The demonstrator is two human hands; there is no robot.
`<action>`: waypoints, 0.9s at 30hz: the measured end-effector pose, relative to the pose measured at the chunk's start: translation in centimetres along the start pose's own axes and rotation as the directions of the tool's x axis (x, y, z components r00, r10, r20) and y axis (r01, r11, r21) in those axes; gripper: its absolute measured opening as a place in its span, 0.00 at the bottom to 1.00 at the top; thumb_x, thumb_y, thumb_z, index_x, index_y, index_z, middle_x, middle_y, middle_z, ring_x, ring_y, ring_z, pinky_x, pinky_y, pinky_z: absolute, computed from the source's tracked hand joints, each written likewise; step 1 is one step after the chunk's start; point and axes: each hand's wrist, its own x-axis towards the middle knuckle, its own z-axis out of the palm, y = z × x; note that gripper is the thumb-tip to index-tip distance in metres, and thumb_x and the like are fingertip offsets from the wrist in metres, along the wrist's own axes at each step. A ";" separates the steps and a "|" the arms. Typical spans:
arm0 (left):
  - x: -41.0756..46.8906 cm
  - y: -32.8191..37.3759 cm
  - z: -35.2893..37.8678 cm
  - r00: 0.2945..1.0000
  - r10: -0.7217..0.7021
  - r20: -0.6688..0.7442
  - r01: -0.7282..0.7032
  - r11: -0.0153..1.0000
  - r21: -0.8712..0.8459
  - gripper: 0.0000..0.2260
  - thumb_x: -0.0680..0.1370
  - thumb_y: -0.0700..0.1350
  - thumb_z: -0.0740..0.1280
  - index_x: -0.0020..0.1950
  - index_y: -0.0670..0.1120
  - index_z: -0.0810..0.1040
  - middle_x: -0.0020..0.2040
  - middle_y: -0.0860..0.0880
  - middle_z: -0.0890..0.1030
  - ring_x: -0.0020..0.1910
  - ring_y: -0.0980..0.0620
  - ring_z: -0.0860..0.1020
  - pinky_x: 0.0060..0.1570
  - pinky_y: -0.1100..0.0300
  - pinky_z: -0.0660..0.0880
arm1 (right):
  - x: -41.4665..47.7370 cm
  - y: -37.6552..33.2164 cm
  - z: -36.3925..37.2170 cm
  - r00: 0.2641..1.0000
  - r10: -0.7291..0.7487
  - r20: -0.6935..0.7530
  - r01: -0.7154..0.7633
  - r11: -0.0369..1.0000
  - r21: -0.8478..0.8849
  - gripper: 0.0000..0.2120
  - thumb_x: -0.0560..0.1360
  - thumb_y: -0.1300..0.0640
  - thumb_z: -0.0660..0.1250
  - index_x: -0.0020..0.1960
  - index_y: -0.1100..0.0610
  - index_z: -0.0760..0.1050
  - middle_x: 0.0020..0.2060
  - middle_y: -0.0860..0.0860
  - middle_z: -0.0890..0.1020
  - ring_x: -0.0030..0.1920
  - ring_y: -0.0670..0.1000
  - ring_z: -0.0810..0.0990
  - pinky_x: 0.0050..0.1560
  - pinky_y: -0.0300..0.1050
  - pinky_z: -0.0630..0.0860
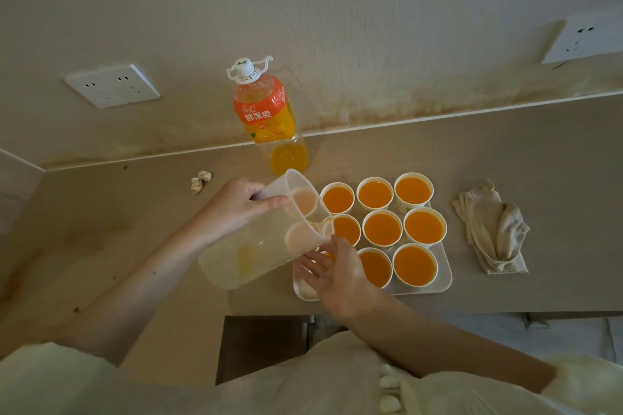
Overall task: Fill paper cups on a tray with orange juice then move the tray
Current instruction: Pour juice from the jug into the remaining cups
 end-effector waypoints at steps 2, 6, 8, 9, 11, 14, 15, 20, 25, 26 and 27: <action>0.3 0.2 -0.2 1.000 0.007 -0.027 -0.007 1.000 -0.001 0.23 0.72 0.53 0.72 0.28 0.47 0.61 0.22 0.57 0.60 0.22 0.58 0.60 0.26 0.62 0.56 | 0.0 -0.3 0.4 1.000 -0.010 0.020 0.009 1.000 0.009 0.12 0.83 0.51 0.56 0.59 0.57 0.73 0.55 0.58 0.80 0.60 0.59 0.78 0.53 0.51 0.77; 1.0 0.6 -0.5 0.999 -0.001 -0.052 0.002 1.000 0.008 0.23 0.73 0.54 0.72 0.29 0.47 0.61 0.22 0.57 0.61 0.23 0.58 0.61 0.28 0.61 0.58 | 0.4 -0.9 0.8 0.997 -0.032 0.066 0.033 0.999 -0.006 0.17 0.83 0.49 0.56 0.66 0.56 0.71 0.60 0.57 0.79 0.64 0.58 0.76 0.62 0.54 0.73; 1.5 0.8 -0.4 0.998 -0.014 -0.059 0.015 1.000 0.021 0.23 0.72 0.55 0.72 0.28 0.47 0.61 0.23 0.56 0.63 0.24 0.57 0.62 0.30 0.59 0.60 | 0.8 -1.1 0.8 0.996 -0.051 0.072 0.053 0.998 -0.032 0.18 0.83 0.48 0.56 0.67 0.57 0.70 0.60 0.57 0.79 0.65 0.58 0.76 0.64 0.55 0.72; 1.7 0.9 -0.4 0.998 -0.021 -0.065 0.023 0.999 0.027 0.23 0.72 0.55 0.72 0.28 0.48 0.61 0.23 0.56 0.64 0.24 0.57 0.63 0.30 0.59 0.60 | 1.0 -1.2 0.9 0.996 -0.058 0.069 0.061 0.998 -0.035 0.18 0.83 0.48 0.56 0.67 0.57 0.70 0.60 0.57 0.79 0.65 0.58 0.75 0.65 0.56 0.72; 2.2 1.1 -0.3 0.997 -0.026 -0.069 0.028 0.999 0.029 0.23 0.72 0.55 0.72 0.28 0.48 0.61 0.23 0.55 0.64 0.25 0.57 0.64 0.30 0.59 0.61 | 1.3 -1.4 1.0 0.996 -0.065 0.058 0.067 0.997 -0.031 0.17 0.82 0.48 0.57 0.64 0.57 0.71 0.60 0.57 0.78 0.65 0.58 0.75 0.66 0.57 0.72; 3.0 1.6 -0.2 0.999 -0.022 -0.046 0.023 0.999 0.023 0.22 0.72 0.54 0.72 0.29 0.47 0.63 0.27 0.49 0.66 0.28 0.52 0.66 0.33 0.58 0.62 | 1.6 -1.7 1.1 0.997 -0.065 0.050 0.067 0.997 -0.024 0.15 0.82 0.47 0.58 0.61 0.57 0.71 0.56 0.56 0.78 0.60 0.57 0.76 0.61 0.55 0.73; 3.2 1.7 -0.1 0.999 -0.025 -0.037 0.026 0.999 0.029 0.22 0.73 0.54 0.72 0.29 0.46 0.63 0.28 0.47 0.67 0.29 0.51 0.67 0.33 0.58 0.63 | 1.7 -1.8 1.0 0.997 -0.064 0.051 0.065 0.998 -0.022 0.15 0.82 0.47 0.58 0.60 0.57 0.71 0.56 0.56 0.78 0.59 0.57 0.76 0.59 0.54 0.74; 4.2 2.4 0.2 1.000 -0.029 -0.008 0.029 0.997 0.078 0.21 0.73 0.54 0.71 0.30 0.46 0.64 0.30 0.47 0.67 0.31 0.50 0.67 0.35 0.57 0.63 | 1.9 -2.2 0.8 0.996 -0.053 0.071 0.053 0.999 0.006 0.14 0.83 0.48 0.55 0.61 0.56 0.71 0.54 0.55 0.79 0.58 0.57 0.76 0.59 0.54 0.73; 5.2 2.8 0.5 1.000 -0.010 0.012 0.008 0.994 0.112 0.22 0.73 0.53 0.71 0.29 0.46 0.63 0.28 0.49 0.65 0.31 0.50 0.67 0.36 0.57 0.62 | 2.2 -2.5 0.6 0.995 -0.061 0.074 0.059 0.998 0.020 0.15 0.83 0.47 0.54 0.60 0.57 0.70 0.53 0.55 0.79 0.61 0.58 0.76 0.61 0.54 0.72; 5.3 2.9 0.5 1.000 -0.008 0.012 0.007 0.993 0.119 0.22 0.73 0.53 0.71 0.29 0.46 0.62 0.28 0.49 0.65 0.31 0.50 0.66 0.35 0.57 0.62 | 2.3 -2.4 0.5 0.996 -0.057 0.072 0.055 0.998 0.022 0.16 0.83 0.47 0.54 0.61 0.58 0.70 0.55 0.56 0.79 0.64 0.58 0.75 0.62 0.55 0.71; 5.5 3.0 0.6 1.000 -0.007 0.015 0.005 0.992 0.129 0.23 0.73 0.53 0.71 0.29 0.46 0.62 0.28 0.49 0.65 0.30 0.50 0.66 0.35 0.57 0.61 | 2.5 -2.5 0.5 0.996 -0.054 0.071 0.052 0.998 0.027 0.16 0.83 0.47 0.54 0.62 0.58 0.70 0.57 0.57 0.78 0.66 0.59 0.74 0.63 0.55 0.71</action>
